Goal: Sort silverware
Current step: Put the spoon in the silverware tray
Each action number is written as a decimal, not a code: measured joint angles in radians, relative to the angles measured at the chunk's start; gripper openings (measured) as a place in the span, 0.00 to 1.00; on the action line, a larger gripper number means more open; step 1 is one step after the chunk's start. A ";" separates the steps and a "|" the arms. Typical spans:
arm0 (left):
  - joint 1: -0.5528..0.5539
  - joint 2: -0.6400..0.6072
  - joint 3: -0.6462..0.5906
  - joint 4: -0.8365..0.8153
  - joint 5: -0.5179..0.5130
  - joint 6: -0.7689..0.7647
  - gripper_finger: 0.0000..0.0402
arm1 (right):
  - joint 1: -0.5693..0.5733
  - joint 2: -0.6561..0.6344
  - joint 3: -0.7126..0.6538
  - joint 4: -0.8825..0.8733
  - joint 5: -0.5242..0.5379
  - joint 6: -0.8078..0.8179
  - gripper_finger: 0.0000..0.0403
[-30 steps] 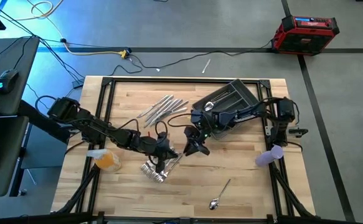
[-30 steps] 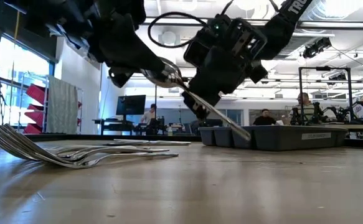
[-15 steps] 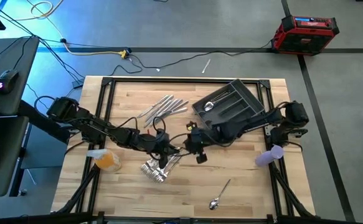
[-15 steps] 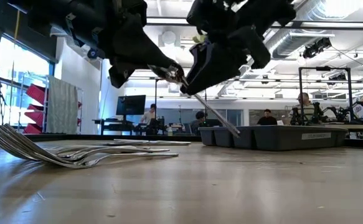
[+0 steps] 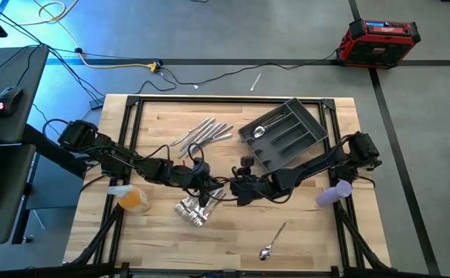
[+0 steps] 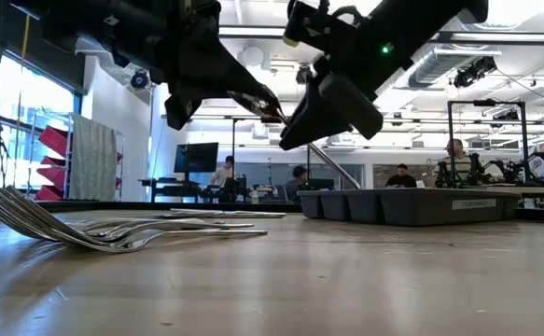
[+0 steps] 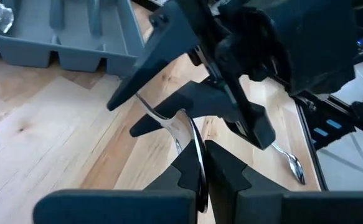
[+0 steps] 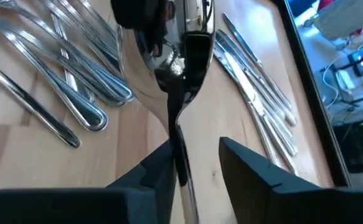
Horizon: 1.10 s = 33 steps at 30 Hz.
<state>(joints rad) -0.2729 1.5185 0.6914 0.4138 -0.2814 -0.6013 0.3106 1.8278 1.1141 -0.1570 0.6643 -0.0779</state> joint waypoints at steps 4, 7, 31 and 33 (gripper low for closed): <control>0.005 -0.001 0.000 -0.018 -0.018 -0.031 0.00 | 0.008 0.000 -0.001 -0.004 0.022 0.007 0.05; 0.005 -0.003 0.002 -0.020 -0.029 -0.022 0.00 | 0.012 0.002 -0.002 -0.006 0.018 0.002 0.02; -0.136 0.000 -0.002 -0.284 -0.344 0.122 0.26 | -0.668 -0.221 0.000 -0.419 -0.478 -0.939 0.00; -0.157 0.000 -0.002 -0.285 -0.408 0.125 0.26 | -0.731 -0.190 0.013 -0.470 -0.509 -0.978 0.00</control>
<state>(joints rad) -0.4303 1.5188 0.6899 0.1290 -0.6895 -0.4759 -0.4206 1.6379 1.1269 -0.6275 0.1554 -1.0562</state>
